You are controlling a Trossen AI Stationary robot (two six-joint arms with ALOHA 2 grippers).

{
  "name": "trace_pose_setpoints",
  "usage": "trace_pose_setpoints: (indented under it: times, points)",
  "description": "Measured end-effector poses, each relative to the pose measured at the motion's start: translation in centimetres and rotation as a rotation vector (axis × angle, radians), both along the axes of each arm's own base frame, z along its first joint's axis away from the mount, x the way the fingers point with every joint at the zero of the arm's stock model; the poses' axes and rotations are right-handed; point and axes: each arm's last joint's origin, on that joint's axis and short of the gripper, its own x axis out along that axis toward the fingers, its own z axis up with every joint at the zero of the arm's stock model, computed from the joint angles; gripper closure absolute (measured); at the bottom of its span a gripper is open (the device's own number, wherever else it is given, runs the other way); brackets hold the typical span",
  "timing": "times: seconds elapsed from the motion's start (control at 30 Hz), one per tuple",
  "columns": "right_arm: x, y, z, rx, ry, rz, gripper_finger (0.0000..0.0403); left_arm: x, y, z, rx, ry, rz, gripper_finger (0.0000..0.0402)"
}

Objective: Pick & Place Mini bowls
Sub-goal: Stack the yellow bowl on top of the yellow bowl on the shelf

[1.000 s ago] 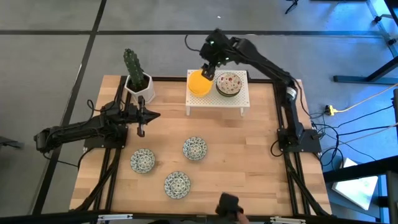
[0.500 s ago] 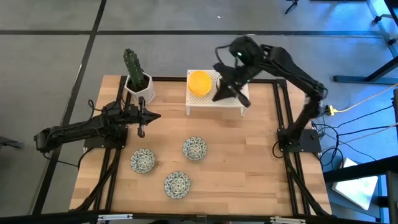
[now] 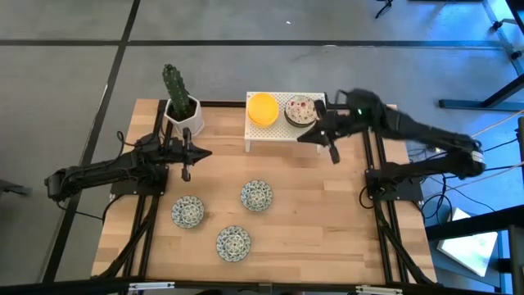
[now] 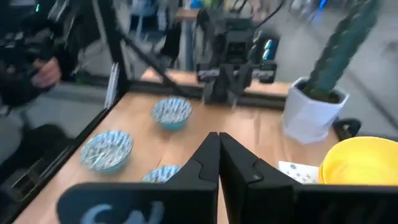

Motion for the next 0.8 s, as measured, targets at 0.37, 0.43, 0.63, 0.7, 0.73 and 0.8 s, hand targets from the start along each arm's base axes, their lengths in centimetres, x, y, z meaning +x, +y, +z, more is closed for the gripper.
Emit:
trace_pose_setpoints:
  times: [0.37,0.43,0.63,0.7,0.73,0.8]
  points:
    - [0.6,1.0,-10.8,0.12,-0.067,-0.169,0.0399,0.0,0.2,0.2,-0.052,-0.026,0.071,0.0395]
    - [1.0,1.8,-11.2,0.106,-0.068,-0.143,0.0397,0.1,0.3,0.6,-0.051,-0.011,0.093,0.0397]
    - [1.4,3.8,-11.3,0.033,-0.082,-0.039,0.0397,1.3,0.9,4.1,-0.007,0.057,0.121,0.0396]
    - [1.2,4.2,-11.1,0.006,-0.089,-0.012,0.0396,1.9,1.2,5.8,0.021,0.081,0.123,0.0396]
    - [1.0,4.2,-10.9,0.006,-0.097,-0.009,0.0396,2.3,1.3,6.6,0.038,0.098,0.126,0.0396]
    - [0.6,4.1,-10.4,0.015,-0.121,-0.022,0.0397,3.0,1.7,8.2,0.063,0.131,0.14,0.0396]
